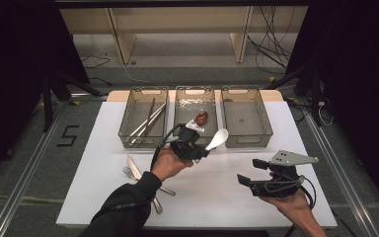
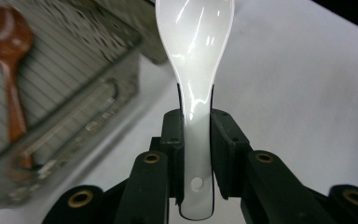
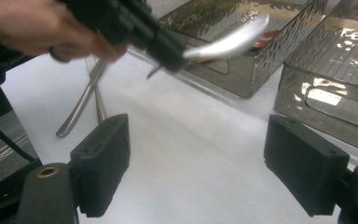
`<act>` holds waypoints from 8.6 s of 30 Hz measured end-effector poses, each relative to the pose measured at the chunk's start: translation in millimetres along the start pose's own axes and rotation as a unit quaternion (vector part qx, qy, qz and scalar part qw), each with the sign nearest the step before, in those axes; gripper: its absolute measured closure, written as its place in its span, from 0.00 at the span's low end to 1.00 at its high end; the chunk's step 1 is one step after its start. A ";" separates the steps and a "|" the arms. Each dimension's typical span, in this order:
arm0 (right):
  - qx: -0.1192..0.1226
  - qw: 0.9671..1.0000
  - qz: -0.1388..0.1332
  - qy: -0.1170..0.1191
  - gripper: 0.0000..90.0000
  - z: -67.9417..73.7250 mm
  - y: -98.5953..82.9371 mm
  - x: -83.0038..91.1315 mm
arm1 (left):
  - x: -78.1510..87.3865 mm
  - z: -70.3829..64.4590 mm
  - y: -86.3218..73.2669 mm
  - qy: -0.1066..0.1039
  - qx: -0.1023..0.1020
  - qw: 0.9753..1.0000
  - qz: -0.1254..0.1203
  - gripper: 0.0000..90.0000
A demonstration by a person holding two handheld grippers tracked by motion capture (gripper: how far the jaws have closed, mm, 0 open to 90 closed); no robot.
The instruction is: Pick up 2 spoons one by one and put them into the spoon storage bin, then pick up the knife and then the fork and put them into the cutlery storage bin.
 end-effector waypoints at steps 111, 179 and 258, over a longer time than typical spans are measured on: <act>-0.001 1.000 0.006 0.002 0.26 2.1 -2.3 -3.3 | 112.3 38.9 -109.2 0.048 -0.049 0.992 0.110 0.27; -0.002 1.000 0.010 0.006 0.26 1.9 -2.9 -7.8 | 93.4 41.8 -138.3 0.012 -0.160 0.960 0.230 0.19; -0.003 1.000 0.012 0.007 0.27 0.3 -2.4 -7.4 | 70.3 52.4 -137.4 -0.041 -0.266 0.927 0.260 0.86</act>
Point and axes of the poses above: each handheld gripper's, and its own axes: x roughly backward along the jaws, y roughly out of its top, z roughly to its left, the point moved 3 cm from there along -x, roughly forward along the jaws, and after that the axes turned 7 degrees about -z, right-handed, at the moved point
